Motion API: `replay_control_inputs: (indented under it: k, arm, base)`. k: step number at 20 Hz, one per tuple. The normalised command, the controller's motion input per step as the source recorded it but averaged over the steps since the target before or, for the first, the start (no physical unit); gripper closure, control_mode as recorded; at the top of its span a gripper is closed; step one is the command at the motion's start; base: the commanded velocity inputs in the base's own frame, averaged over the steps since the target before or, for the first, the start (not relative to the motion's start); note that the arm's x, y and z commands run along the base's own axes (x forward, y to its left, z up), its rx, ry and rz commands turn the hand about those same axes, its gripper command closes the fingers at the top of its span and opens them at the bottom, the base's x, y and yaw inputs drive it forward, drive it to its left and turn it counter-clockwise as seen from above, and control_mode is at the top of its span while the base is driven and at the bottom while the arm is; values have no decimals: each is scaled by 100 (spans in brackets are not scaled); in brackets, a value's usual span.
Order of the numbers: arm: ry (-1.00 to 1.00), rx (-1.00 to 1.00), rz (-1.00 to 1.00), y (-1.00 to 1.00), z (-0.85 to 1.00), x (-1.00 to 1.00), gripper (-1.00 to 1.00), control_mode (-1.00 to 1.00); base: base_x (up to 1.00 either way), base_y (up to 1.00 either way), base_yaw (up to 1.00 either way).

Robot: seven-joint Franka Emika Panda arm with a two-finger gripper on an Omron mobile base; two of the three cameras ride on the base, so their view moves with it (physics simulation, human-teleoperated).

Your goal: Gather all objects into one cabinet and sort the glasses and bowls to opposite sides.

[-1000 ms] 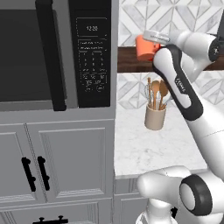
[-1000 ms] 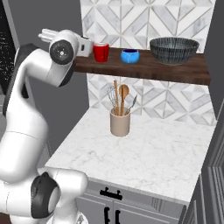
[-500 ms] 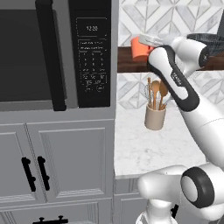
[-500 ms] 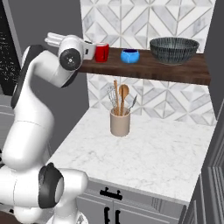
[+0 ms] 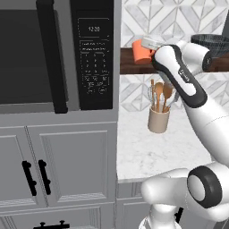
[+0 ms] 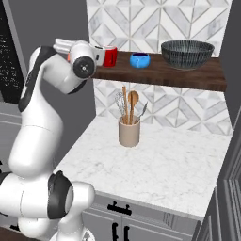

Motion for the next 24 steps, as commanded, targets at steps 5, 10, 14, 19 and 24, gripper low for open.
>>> replay_control_inputs:
  k: [5,10,14,19,24]
  arm:
    - [-10,0,0,0,0,18,100,-100]
    - [-11,-1,0,0,0,15,100,-100]
    - [-9,-1,0,0,-1,5,100,-100]
    - [-2,0,0,1,0,9,100,-100]
    - [0,0,3,0,-12,0,100,-100]
  base:
    - [0,0,0]
    - [0,0,0]
    - [0,0,0]
    - [0,0,0]
    - [0,0,0]
